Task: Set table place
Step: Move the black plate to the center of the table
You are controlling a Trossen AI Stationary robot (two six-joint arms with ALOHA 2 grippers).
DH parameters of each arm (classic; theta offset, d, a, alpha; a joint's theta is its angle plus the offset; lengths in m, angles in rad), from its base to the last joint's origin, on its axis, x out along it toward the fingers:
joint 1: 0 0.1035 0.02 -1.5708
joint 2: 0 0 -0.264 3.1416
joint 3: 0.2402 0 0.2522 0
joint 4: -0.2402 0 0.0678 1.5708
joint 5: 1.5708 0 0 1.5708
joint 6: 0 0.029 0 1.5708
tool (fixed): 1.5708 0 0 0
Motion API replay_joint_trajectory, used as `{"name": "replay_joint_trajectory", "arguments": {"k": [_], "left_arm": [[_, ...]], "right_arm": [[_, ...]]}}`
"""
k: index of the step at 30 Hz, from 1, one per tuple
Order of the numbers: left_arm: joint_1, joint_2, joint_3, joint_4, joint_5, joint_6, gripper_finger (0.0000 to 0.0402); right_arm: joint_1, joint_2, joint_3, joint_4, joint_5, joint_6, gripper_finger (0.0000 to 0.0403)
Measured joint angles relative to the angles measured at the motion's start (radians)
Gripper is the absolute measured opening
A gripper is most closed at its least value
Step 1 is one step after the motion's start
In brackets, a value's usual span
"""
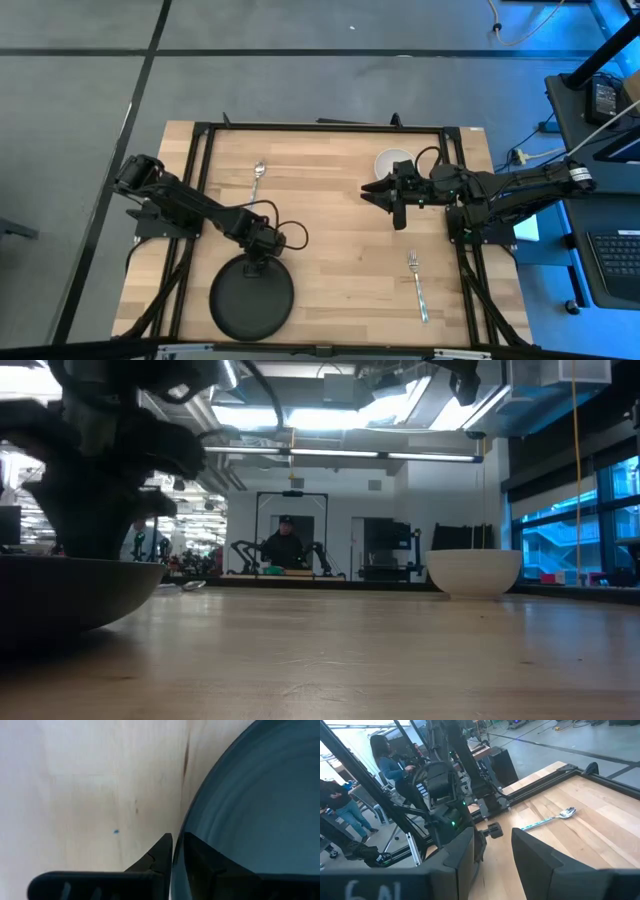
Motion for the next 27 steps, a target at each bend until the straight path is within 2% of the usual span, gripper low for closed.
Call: {"name": "replay_joint_trajectory", "arguments": {"k": [10, 16, 19, 24, 27], "left_arm": [[0.000, 0.002, -0.011, 0.004, 0.014, -0.003, 0.0040], [0.000, -0.001, -0.010, 0.004, 0.021, 0.001, 0.0008], [0.003, -0.001, -0.008, 0.004, 0.022, 0.001, 0.0007], [0.041, 0.000, 0.040, -0.004, 0.015, 0.014, 0.0003], [0.089, 0.000, 0.098, -0.018, -0.023, 0.053, 0.0002]], "right_arm": [[0.000, 0.000, 0.000, -0.001, 0.000, 0.002, 0.0135], [0.000, 0.000, 0.000, -0.001, 0.000, 0.000, 0.0135], [0.000, 0.000, 0.000, -0.001, 0.000, 0.000, 0.0135], [0.000, 0.000, 0.000, -0.001, 0.000, 0.000, 0.0135], [0.000, 0.000, 0.000, 0.000, 0.000, 0.000, 0.0135]]}}
